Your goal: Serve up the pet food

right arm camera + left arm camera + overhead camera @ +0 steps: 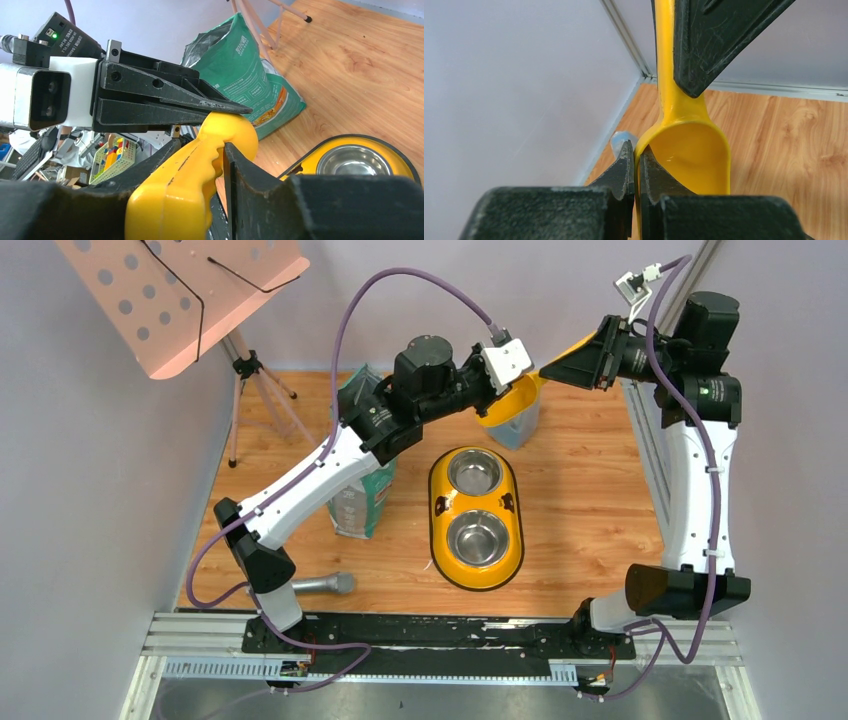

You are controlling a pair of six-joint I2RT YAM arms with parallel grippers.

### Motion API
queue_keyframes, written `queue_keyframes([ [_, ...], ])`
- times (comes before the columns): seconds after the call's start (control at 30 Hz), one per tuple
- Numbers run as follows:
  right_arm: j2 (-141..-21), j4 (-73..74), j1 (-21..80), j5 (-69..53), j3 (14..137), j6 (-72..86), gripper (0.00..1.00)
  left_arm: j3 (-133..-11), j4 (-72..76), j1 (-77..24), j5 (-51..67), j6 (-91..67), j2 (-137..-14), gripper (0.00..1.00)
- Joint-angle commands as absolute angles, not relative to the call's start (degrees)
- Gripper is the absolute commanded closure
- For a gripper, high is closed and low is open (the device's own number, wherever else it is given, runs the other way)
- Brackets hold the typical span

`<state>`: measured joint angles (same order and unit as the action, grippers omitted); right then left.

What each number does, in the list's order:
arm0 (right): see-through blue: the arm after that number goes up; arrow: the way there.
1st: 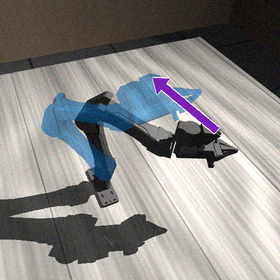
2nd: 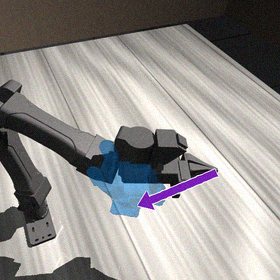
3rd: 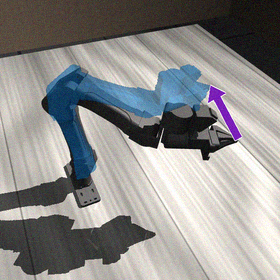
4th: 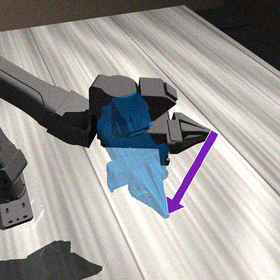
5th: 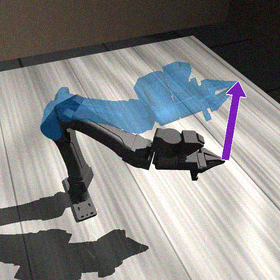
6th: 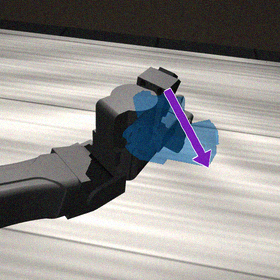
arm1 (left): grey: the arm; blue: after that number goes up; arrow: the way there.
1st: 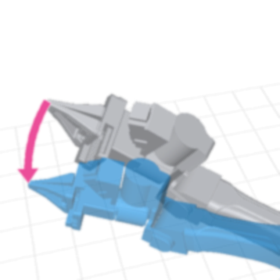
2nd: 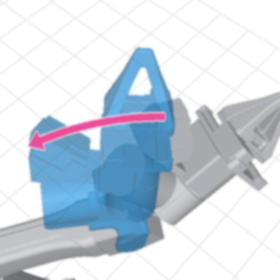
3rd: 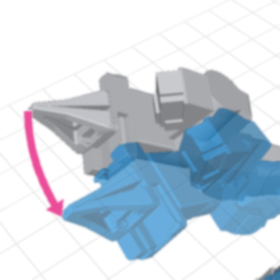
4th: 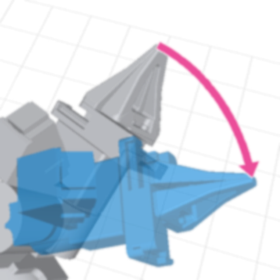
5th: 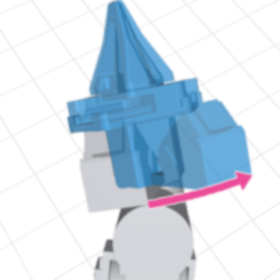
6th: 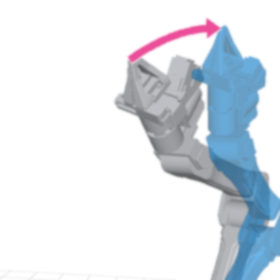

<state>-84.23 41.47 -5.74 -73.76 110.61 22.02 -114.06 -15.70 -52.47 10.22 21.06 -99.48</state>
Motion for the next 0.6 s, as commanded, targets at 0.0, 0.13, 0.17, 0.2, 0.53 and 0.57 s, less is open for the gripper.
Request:
queue_keyframes([
  [0.0, -84.7, 41.9, -5.5, -73.3, 112.3, 20.5, 0.64, -116.5, -15.1, -52.5, 10.9, 20.8, -99.5, 1.0],
  [0.13, -84.8, 41.6, -5.5, -71.9, 113.3, 20.5, 0.56, -116.4, -15.5, -52.6, 11.3, 20.5, -99.3, 1.0],
  [0.17, -84.9, 41.4, -5.5, -71.7, 113.7, 20.5, 0.54, -116.3, -15.6, -52.6, 11.4, 20.5, -99.3, 1.0],
  [0.2, -85.1, 41.1, -5.5, -71.6, 114.2, 20.7, 0.53, -116.4, -15.6, -52.6, 11.4, 20.4, -99.3, 1.0],
  [0.53, -84.9, 40.5, -5.5, -72.4, 113.1, 21.2, 0.81, -116.4, -15.4, -52.6, 10.8, 20.4, -99.5, 1.0],
  [0.57, -84.9, 40.6, -5.6, -72.5, 113.0, 21.0, 0.91, -116.4, -15.4, -52.5, 10.7, 20.5, -99.5, 1.0],
])
